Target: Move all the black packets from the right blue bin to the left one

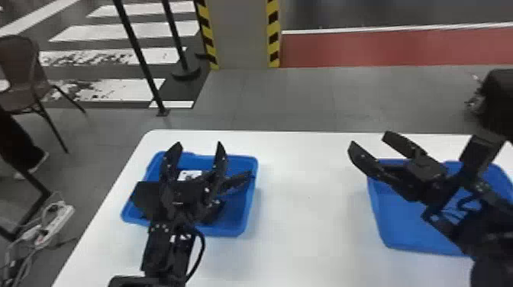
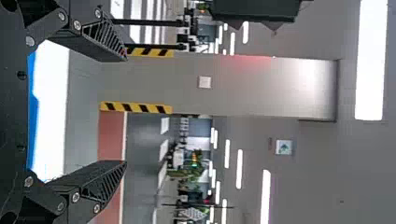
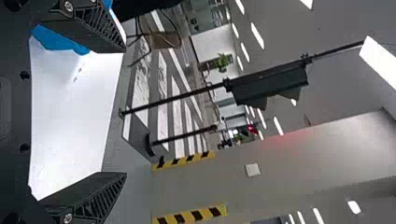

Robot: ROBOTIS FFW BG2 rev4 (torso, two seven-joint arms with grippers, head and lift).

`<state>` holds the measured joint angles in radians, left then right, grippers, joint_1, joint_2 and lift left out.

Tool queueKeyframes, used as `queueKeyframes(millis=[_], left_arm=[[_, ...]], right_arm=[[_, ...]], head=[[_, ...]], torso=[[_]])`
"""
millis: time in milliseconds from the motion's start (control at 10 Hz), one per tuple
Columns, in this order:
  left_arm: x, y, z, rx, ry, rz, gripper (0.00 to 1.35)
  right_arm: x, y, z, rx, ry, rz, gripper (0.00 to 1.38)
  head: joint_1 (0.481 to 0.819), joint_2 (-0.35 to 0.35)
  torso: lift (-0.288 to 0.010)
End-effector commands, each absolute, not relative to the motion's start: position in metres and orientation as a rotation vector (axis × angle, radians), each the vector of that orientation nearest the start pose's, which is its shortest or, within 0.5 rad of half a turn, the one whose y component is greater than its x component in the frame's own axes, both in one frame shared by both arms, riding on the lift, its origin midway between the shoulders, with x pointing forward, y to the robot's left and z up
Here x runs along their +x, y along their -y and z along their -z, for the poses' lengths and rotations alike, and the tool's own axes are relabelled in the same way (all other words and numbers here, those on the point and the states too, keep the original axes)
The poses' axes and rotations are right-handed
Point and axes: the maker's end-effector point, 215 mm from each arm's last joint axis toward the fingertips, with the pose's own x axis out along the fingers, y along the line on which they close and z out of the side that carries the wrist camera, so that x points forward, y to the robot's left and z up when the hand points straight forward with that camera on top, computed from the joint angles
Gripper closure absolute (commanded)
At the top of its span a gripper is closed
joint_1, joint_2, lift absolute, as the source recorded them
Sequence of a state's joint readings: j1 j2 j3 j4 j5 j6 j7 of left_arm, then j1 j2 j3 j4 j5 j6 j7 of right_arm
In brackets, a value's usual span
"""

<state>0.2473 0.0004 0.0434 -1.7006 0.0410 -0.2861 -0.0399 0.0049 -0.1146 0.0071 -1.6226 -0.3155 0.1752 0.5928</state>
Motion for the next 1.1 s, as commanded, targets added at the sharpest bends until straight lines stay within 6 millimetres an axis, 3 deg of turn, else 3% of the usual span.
queueKeyframes(millis=[0, 200, 500, 700, 1000], left_arm=[[0.479, -0.247, 0.283, -0.031, 0.261, -0.01, 0.24], [0.448, -0.237, 0.249, -0.025, 0.314, 0.006, 0.18], [0.423, -0.218, 0.271, -0.039, 0.252, 0.037, 0.11], [0.404, -0.215, 0.264, -0.039, 0.247, 0.045, 0.11], [0.388, -0.229, 0.265, -0.02, 0.237, 0.016, 0.11]], right_arm=[[0.532, 0.153, 0.329, 0.19, -0.021, -0.547, 0.08], [0.5, 0.183, 0.321, 0.175, 0.036, -0.415, 0.08], [0.455, 0.208, 0.306, 0.174, 0.077, -0.271, 0.09], [0.426, 0.211, 0.278, 0.115, 0.108, -0.221, 0.09], [0.402, 0.217, 0.301, 0.127, 0.055, -0.185, 0.09]], head=[[0.695, 0.127], [0.695, 0.092], [0.695, 0.032], [0.695, 0.011], [0.695, 0.006]], torso=[[-0.11], [-0.11], [-0.11], [-0.11], [-0.11]])
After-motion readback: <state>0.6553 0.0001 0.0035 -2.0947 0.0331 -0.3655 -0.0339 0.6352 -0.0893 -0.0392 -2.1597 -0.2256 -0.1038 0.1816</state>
